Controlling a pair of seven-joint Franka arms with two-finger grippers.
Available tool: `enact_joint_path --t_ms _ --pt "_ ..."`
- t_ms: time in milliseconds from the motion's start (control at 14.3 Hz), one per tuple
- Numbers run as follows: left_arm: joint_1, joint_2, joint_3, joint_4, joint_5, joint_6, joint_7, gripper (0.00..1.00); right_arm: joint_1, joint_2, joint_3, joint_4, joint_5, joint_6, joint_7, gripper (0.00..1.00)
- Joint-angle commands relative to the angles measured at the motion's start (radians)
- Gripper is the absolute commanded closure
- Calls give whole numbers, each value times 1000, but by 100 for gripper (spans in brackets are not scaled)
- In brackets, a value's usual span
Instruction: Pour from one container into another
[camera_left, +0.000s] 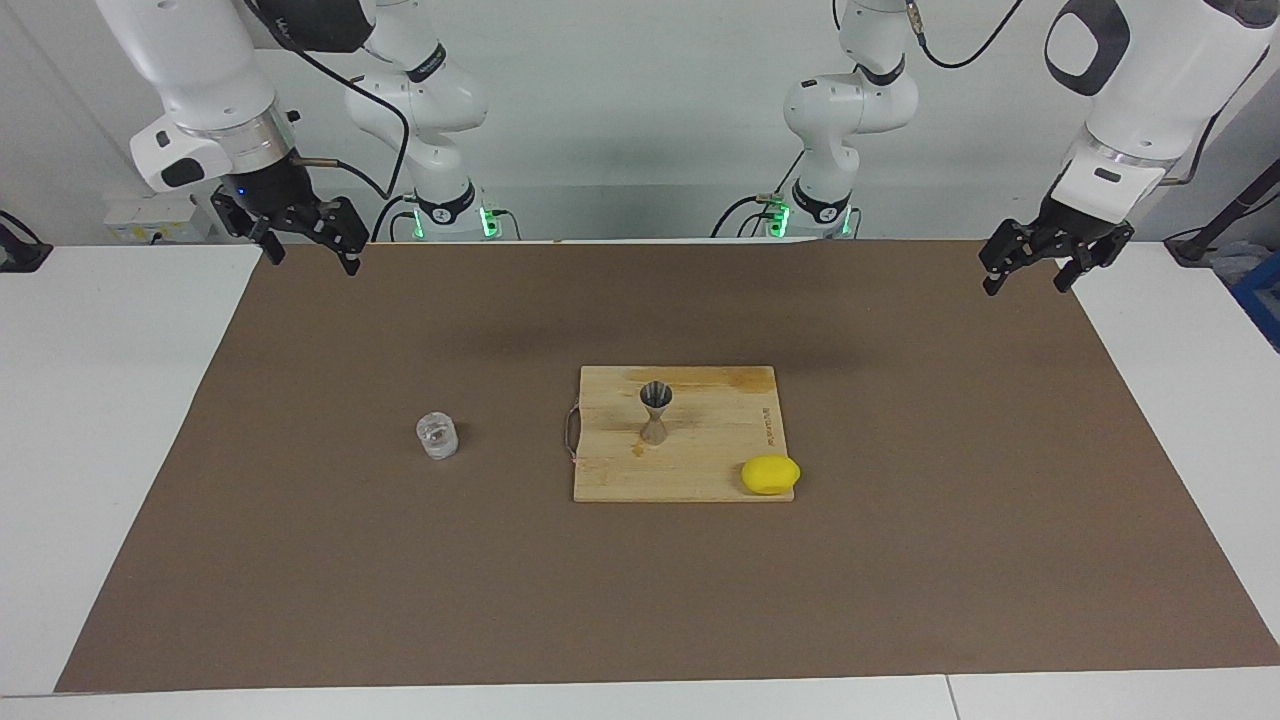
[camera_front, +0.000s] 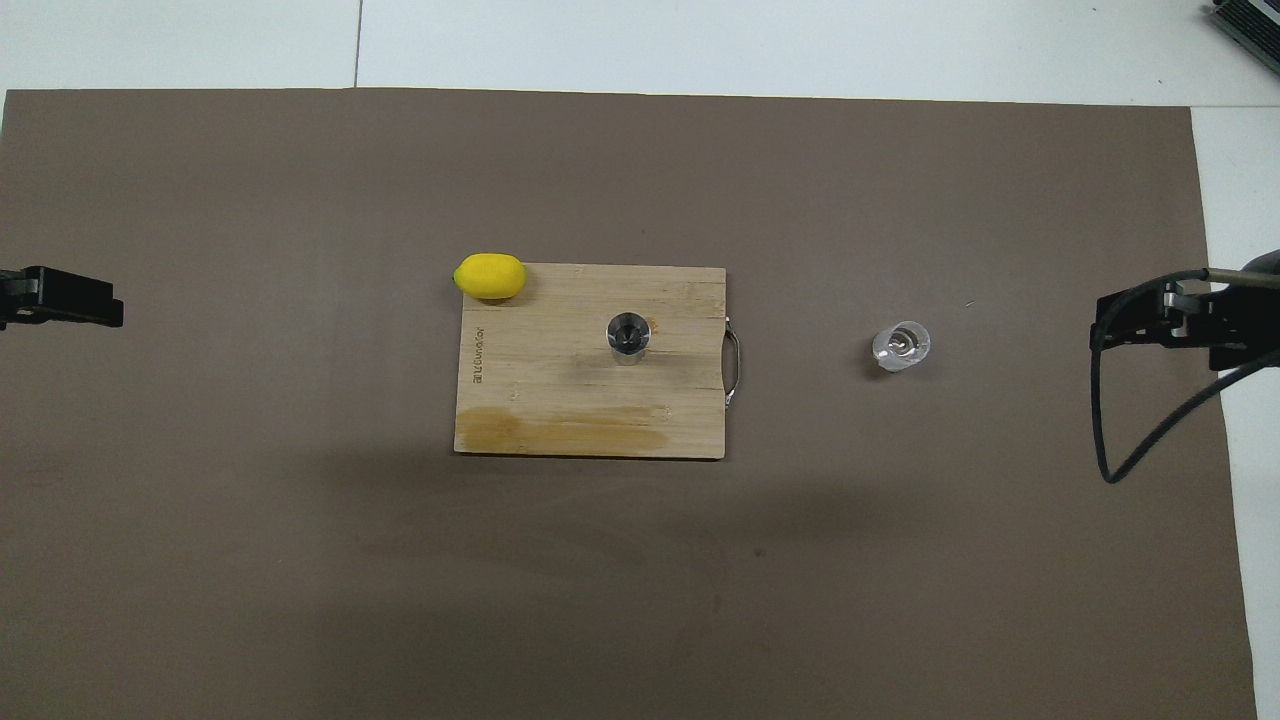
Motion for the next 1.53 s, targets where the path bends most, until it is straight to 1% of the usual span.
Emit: enact_joint_path --t_ms 0,627,976,1255,1464 --pt "-1 -4 0 11 16 -10 -15 0 -6 -11 4 -5 13 -3 15 0" --pt "-2 -6 1 11 16 -8 -13 0 -10 -8 2 -2 13 -5 4 0" --pt "-1 -6 1 11 16 -8 -13 0 30 -9 -30 -3 4 -3 -1 0" --pt "-1 -7 1 11 16 -8 -13 0 22 -11 -29 -2 4 -3 -4 0" --pt "-1 -7 1 9 16 -8 -13 0 19 -11 -29 -3 6 -2 -82 0"
